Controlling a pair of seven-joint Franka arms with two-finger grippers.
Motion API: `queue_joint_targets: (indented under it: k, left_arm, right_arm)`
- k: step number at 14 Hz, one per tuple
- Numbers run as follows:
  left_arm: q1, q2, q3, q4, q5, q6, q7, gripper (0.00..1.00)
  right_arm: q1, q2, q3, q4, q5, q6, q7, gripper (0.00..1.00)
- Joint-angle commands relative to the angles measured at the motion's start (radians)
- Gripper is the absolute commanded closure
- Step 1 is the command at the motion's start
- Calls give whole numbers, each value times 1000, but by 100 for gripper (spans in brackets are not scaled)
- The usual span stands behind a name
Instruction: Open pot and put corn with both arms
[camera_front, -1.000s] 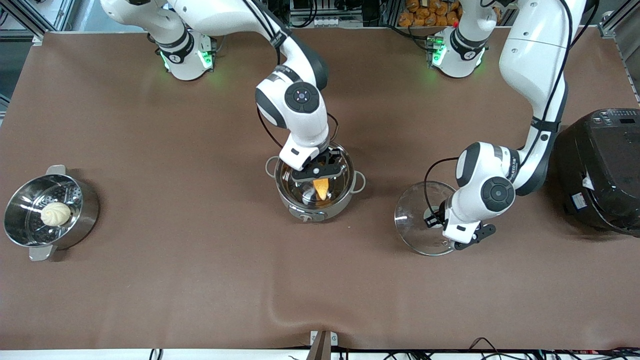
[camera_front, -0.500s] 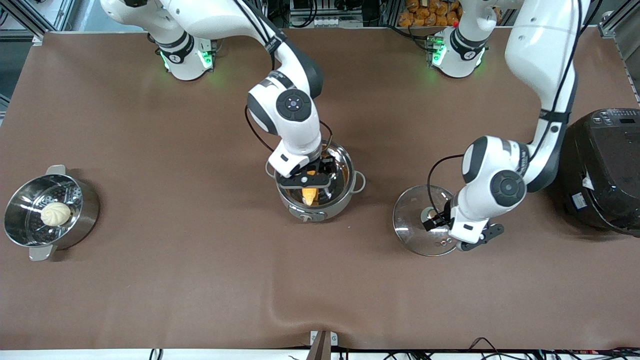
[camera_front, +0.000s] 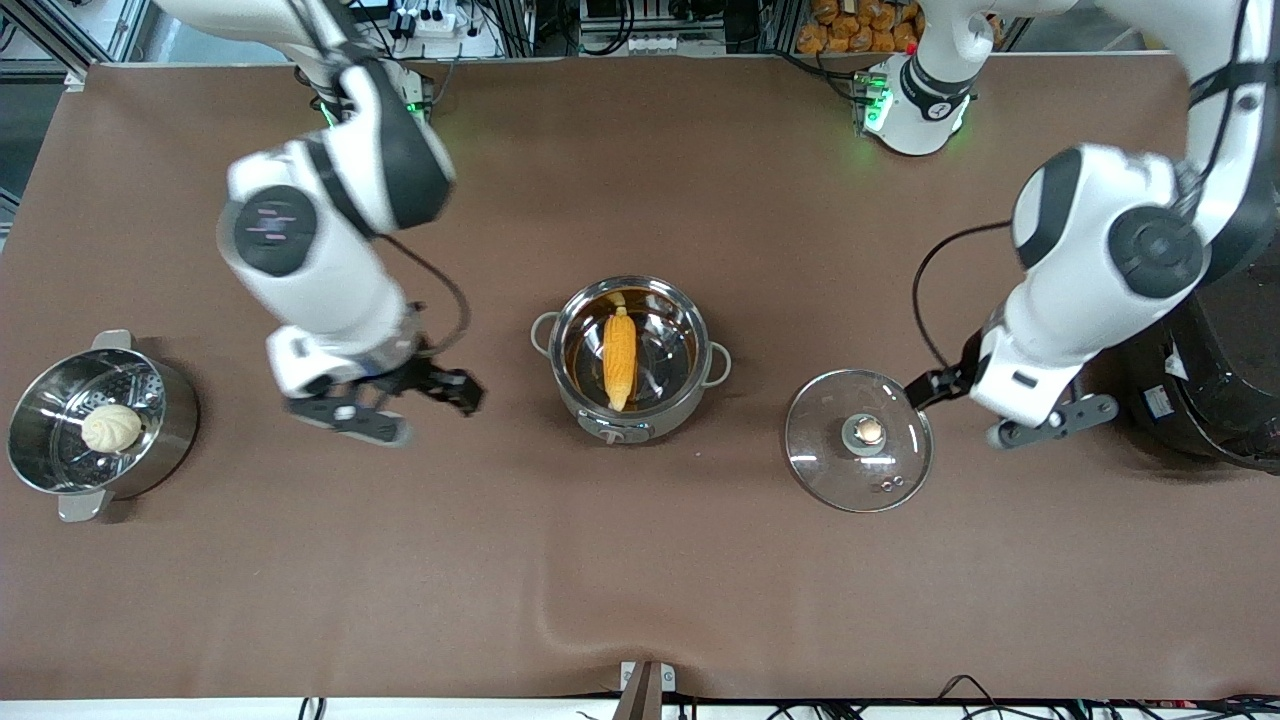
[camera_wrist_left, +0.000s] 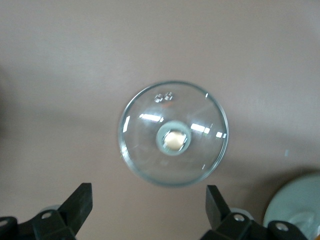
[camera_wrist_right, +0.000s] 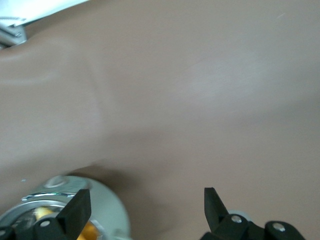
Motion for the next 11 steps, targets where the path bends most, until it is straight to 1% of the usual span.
queue_joint_targets:
  k: [1,3,4,6,8,9,10,11]
  left_arm:
    - [28,-128,1,-27,24,-119,156,0]
    - [64,-174,-2,-9,24,-182,225,0]
    - [67,-182,0,22,24,-217,250,0]
    - [76,-180,0,80,28,-286,325,0]
    - [107,-200,-11,102,22,-328,366,0]
    - [105,-206,-14,109,21,-354,380,0]
    - [104,-208,-22,111,19,-378,406,0]
    - [104,-219,-33,126,15,-400,419,0]
  right_arm:
    - [-121,-85,19,-25,-3,-91,-238,0]
    - [-201,-129,19,-21,-3,-169,-369,0]
    - [-245,-143,20,-19,-3,-196,-453,0]
    - [-290,-171,16,-7,-4,-260,-620,0]
    - [-364,-191,16,66,0,-399,-656,0]
    - [-409,-203,17,71,8,-429,-664,0]
    - [-440,-241,20,61,8,-435,-685,0]
    - [-448,-283,19,14,6,-434,-690,0]
